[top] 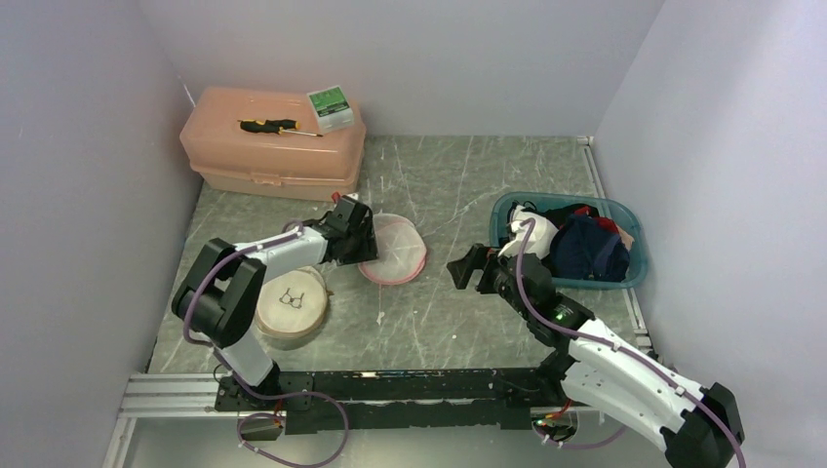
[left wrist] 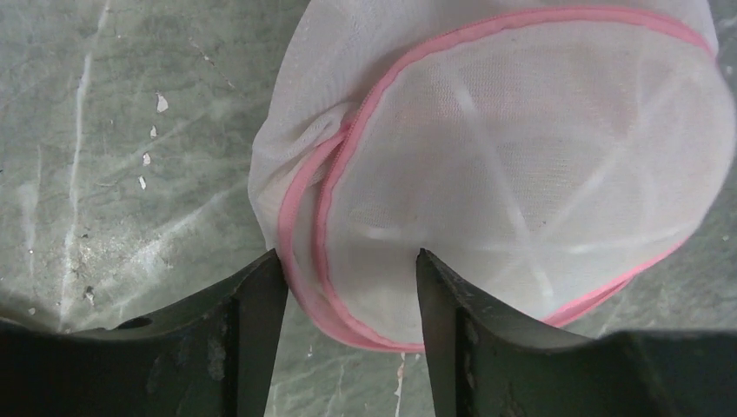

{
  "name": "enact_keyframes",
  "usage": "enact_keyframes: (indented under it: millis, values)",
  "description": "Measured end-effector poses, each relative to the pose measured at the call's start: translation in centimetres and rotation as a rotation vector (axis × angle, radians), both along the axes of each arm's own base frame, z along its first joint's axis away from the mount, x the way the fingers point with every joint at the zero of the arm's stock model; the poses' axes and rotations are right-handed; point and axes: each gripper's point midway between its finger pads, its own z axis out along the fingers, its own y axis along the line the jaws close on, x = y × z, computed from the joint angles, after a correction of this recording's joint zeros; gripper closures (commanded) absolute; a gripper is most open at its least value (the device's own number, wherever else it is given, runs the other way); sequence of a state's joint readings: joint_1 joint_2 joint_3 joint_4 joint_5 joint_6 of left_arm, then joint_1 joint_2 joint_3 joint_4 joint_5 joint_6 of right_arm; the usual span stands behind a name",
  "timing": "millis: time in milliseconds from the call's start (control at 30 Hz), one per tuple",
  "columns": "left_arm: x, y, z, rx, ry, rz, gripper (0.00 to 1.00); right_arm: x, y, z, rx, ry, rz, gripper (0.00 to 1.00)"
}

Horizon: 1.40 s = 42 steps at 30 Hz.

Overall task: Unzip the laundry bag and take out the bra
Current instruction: Move the laundry bag to the center of the board.

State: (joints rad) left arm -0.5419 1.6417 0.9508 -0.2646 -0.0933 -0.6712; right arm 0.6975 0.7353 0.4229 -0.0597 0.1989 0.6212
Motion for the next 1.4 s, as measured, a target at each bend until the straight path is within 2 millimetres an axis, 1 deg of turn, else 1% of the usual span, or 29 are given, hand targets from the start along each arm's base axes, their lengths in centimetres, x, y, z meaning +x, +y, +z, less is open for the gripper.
enact_keyframes:
  millis: [100, 300, 433, 533, 600, 667, 700, 767, 867, 900, 933, 967, 1000, 1033, 1100, 1167, 1200, 1300, 1333, 1400]
  values:
    - [0.3, 0.3, -1.0, 0.008, 0.022, 0.015, 0.54, 0.0, 0.0, 0.2, 0.002, -0.008, 0.003, 0.0]
    - [1.6, 1.2, -0.7, -0.017, 0.004, 0.072, 0.66, -0.1, -0.2, 0.9, 0.005, -0.034, 0.005, 0.0]
    - [2.3, 1.9, -0.6, -0.024, -0.005, 0.103, 0.71, -0.1, -0.4, 1.7, 0.015, -0.061, 0.001, 0.0]
    - [2.5, 2.3, -0.6, -0.027, -0.004, 0.131, 0.73, -0.2, -0.6, 1.8, 0.014, -0.066, -0.002, 0.0]
    - [2.6, 2.6, -0.6, -0.029, -0.001, 0.153, 0.72, -0.2, -0.6, 1.8, 0.011, -0.065, -0.003, 0.0]
    - [2.4, 3.3, -0.5, -0.034, 0.001, 0.192, 0.7, -0.3, -0.8, 1.7, 0.005, -0.065, -0.006, 0.0]
    - [2.2, 3.9, -0.4, -0.037, 0.003, 0.216, 0.69, -0.3, -0.9, 1.7, 0.003, -0.065, -0.007, 0.0]
    - [1.3, 5.7, -0.2, -0.038, 0.011, 0.275, 0.67, -0.4, -1.0, 1.7, -0.001, -0.065, -0.01, 0.0]
    - [-0.1, 8.4, 0.4, -0.022, 0.02, 0.356, 0.57, -0.4, -1.2, 1.6, -0.005, -0.064, -0.013, 0.0]
    - [-0.3, 9.1, 0.7, -0.015, 0.017, 0.376, 0.52, -0.4, -1.2, 1.6, -0.006, -0.065, -0.013, 0.0]
    - [-0.4, 9.4, 1.1, -0.013, 0.012, 0.383, 0.45, -0.4, -1.2, 1.6, -0.007, -0.066, -0.012, 0.0]
    - [-0.4, 9.4, 1.6, -0.021, 0.0, 0.384, 0.37, -0.5, -1.2, 1.6, -0.01, -0.066, -0.011, 0.0]
    - [-0.4, 9.4, 2.1, -0.025, -0.012, 0.377, 0.09, -0.5, -1.2, 1.5, -0.014, -0.064, -0.01, 0.0]
    - [-0.5, 9.2, 2.8, -0.035, -0.026, 0.367, 0.05, -0.5, -1.3, 1.5, -0.02, -0.062, -0.009, 0.0]
    - [-0.6, 8.8, 4.5, -0.054, -0.063, 0.337, 0.04, -0.6, -1.4, 1.4, -0.032, -0.058, -0.006, 0.0]
    - [-0.5, 8.1, 6.8, -0.09, -0.114, 0.308, 0.05, -0.8, -1.6, 1.8, -0.041, -0.059, -0.004, 0.0]
    - [-0.4, 7.7, 8.4, -0.108, -0.145, 0.288, 0.05, -0.9, -1.6, 2.1, -0.042, -0.062, -0.003, 0.0]
    - [-0.2, 6.6, 12.6, -0.158, -0.233, 0.234, 0.04, -1.1, -1.8, 4.4, -0.018, -0.093, -0.002, 0.0]
    - [-0.4, 6.3, 14.0, -0.169, -0.264, 0.208, 0.05, -1.2, -1.8, 5.2, -0.006, -0.104, 0.0, 0.0]
    - [-1.2, 6.0, 16.0, -0.179, -0.309, 0.155, 0.05, -1.7, -1.6, 7.5, 0.056, -0.14, 0.018, 0.0]
